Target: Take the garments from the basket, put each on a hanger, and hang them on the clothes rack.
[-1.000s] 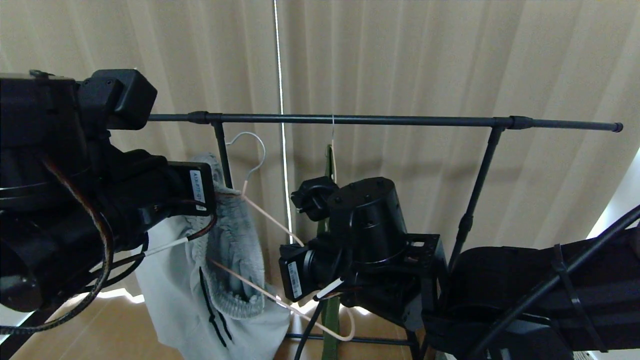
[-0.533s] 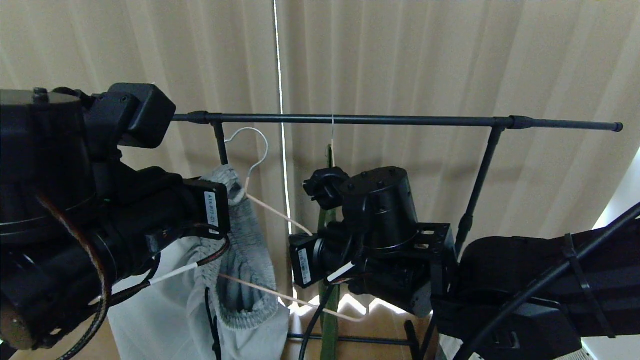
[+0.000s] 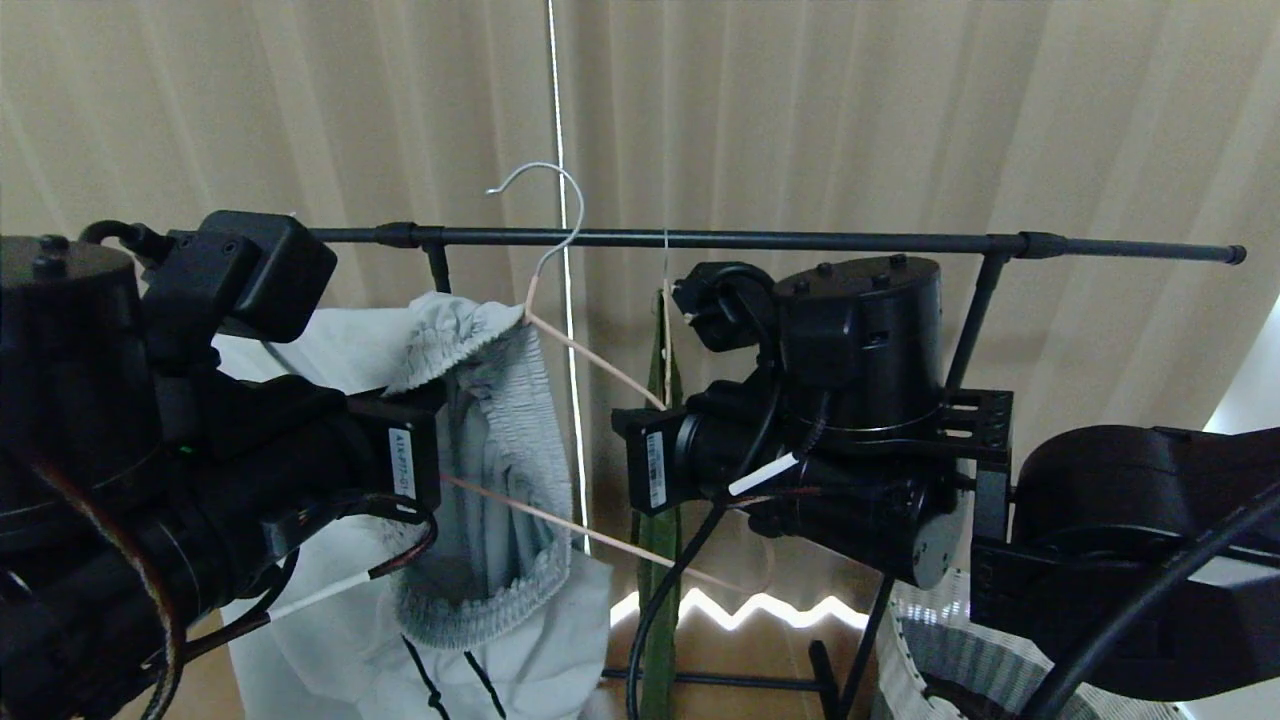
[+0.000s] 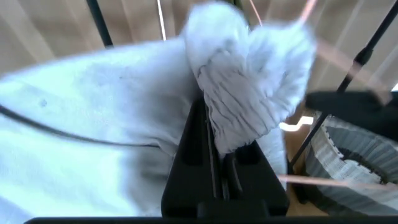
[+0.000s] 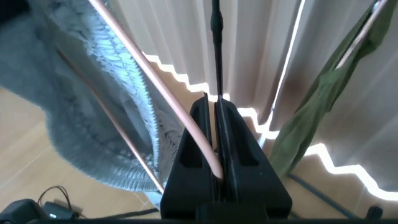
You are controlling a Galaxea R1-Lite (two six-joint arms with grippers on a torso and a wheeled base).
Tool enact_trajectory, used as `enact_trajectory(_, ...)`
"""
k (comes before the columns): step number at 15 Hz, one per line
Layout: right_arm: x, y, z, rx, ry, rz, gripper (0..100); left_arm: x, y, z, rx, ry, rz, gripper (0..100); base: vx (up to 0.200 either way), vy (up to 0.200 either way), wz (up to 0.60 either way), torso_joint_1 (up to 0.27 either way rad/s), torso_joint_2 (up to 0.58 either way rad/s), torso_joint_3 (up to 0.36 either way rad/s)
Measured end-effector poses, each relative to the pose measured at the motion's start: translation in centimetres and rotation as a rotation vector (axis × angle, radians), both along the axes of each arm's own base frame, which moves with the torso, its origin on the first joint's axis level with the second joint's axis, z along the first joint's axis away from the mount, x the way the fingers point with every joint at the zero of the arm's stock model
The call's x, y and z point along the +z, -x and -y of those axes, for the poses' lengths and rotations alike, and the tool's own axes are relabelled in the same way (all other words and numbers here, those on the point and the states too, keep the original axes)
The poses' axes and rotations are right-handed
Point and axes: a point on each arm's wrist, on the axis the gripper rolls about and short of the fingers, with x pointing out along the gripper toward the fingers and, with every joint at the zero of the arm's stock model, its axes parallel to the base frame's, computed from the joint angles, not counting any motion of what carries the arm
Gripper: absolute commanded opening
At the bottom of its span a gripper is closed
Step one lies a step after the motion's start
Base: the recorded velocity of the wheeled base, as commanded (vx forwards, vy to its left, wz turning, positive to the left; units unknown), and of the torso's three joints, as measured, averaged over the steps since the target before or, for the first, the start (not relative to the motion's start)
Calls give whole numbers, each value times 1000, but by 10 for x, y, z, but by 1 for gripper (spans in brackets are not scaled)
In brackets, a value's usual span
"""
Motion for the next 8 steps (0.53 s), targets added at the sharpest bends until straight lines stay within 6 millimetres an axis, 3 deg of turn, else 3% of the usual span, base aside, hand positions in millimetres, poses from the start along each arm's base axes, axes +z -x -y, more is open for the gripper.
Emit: enact_trajectory(8,8,2,4,-4,-18,16,0,-6,3,-1,-6,-13,-11,0,0,0,0,0,0,0)
